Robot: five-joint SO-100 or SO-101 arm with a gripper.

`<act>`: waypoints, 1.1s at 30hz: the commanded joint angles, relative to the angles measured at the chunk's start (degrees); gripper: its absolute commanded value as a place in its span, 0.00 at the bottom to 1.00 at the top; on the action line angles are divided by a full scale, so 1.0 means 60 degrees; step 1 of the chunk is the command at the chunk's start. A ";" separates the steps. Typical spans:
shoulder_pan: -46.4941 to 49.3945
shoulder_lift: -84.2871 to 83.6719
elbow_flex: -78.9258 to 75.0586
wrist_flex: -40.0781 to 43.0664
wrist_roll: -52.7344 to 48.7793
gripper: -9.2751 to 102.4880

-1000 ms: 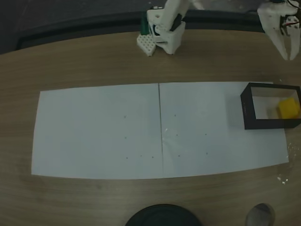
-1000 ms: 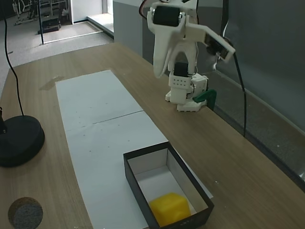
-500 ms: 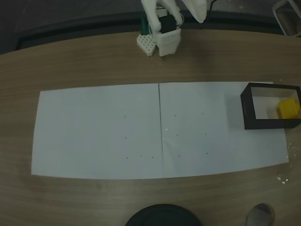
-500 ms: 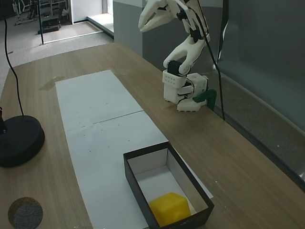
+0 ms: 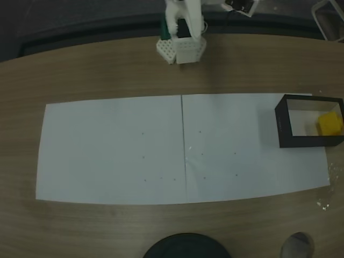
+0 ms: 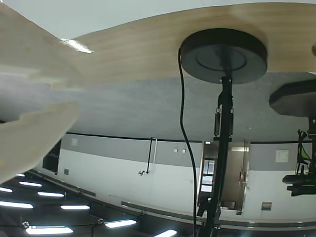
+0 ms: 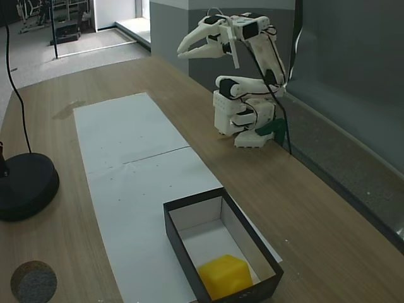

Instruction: Grab a yellow square and put it in the box.

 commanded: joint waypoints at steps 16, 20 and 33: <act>-0.0381 0.0527 0.3662 -0.0601 0.0322 0.08; -0.0381 0.0542 0.4995 -0.1069 0.0864 0.08; -0.0381 0.0557 0.6826 -0.0615 0.0981 0.08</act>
